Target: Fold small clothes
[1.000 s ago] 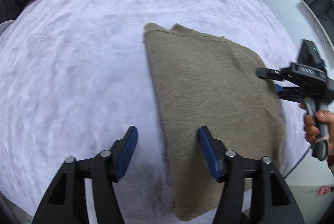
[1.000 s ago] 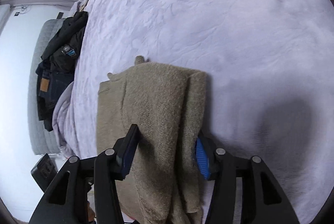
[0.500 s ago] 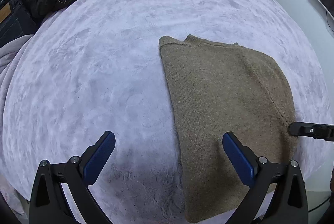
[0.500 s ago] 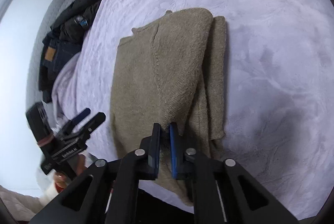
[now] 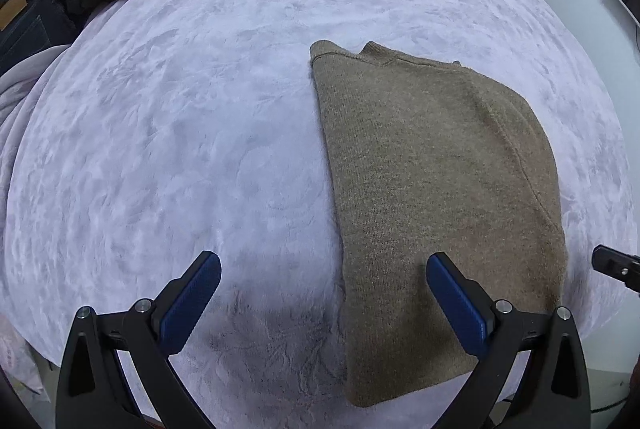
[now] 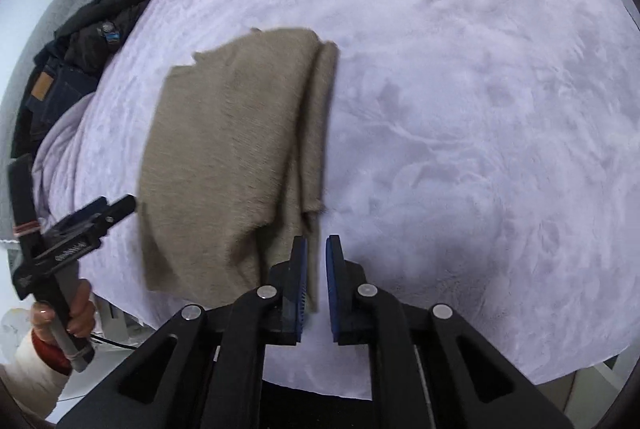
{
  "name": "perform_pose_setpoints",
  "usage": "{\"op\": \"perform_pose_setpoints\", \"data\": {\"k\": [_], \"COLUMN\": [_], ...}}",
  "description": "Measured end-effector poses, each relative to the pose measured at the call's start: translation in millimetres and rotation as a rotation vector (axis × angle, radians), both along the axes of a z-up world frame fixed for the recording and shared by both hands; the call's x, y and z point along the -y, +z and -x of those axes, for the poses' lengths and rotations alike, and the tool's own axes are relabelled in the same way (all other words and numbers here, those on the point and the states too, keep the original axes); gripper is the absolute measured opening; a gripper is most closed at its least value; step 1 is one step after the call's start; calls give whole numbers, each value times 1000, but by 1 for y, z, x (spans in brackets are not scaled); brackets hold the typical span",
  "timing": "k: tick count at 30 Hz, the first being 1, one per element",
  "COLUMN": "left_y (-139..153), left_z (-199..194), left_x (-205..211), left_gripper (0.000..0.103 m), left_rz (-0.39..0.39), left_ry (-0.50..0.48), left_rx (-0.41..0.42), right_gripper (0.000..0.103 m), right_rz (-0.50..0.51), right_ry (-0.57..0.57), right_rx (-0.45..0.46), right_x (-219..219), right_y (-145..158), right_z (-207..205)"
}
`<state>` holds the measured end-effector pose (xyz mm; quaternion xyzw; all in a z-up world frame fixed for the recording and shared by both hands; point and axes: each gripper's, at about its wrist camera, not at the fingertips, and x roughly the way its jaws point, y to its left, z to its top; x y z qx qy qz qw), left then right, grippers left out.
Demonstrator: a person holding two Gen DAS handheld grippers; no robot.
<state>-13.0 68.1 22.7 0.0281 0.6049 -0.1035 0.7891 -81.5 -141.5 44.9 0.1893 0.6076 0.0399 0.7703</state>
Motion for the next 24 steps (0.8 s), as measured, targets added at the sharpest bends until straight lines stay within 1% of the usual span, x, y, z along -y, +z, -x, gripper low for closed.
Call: {"op": "perform_pose_setpoints", "data": {"k": [1,2,3,5,6,8,9,11,12,13,14,15,17,18,19,20,21,24], "left_y": [-1,-2,-3,-6,-7,-8,-9,-12,-13,-13,-13,-13,-13,-12,-11,-9,-7,0], "left_z": [1,1,2,2,3,5,6,8,9,11,13,15,18,19,21,22,24,29], "left_x": [1,3,5,7,8,9,9,8,8,8,9,10,12,12,12,13,13,14], "left_gripper": [103,103,103,103,103,103,103,103,103,103,103,103,103,103,103,103,103,103], "left_rz": [-6,-17,-31,-54,-61,-75,-80,-73,-66,-69,-78,-89,-101,-101,-99,-99,-102,-105], "left_ry": [0,-2,-5,-14,-16,-21,-24,-25,-28,-28,-35,-44,-56,-60,-65,-71,-78,-91], "left_rx": [-4,-7,-10,-15,-16,-18,-18,-35,-46,-49,-48,-48,-59,-69,-76,-78,-77,-81], "right_gripper": [28,30,30,30,30,30,30,21,16,16,16,16,16,18,27,30,32,33], "right_rz": [-26,-59,-81,-111,-114,-100,-85,-23,-40,-76,-132,-158,-156,-140,-111,-54,-46,-69], "right_ry": [20,51,80,140,151,157,149,124,107,82,40,20,3,-3,-10,-26,-42,-123], "right_rx": [39,74,87,79,74,33,9,-40,-41,-32,-19,-15,-12,-20,-34,-70,-87,-111], "right_x": [-8,-18,-30,-52,-56,-65,-66,-54,-46,-38,-30,-26,-23,-22,-21,-18,-16,0], "right_y": [9,16,19,13,8,-13,-24,-53,-65,-69,-71,-70,-64,-61,-59,-58,-54,-44], "right_z": [-1,-4,-8,-18,-19,-24,-24,-18,-11,-5,1,4,8,9,11,13,15,28]}}
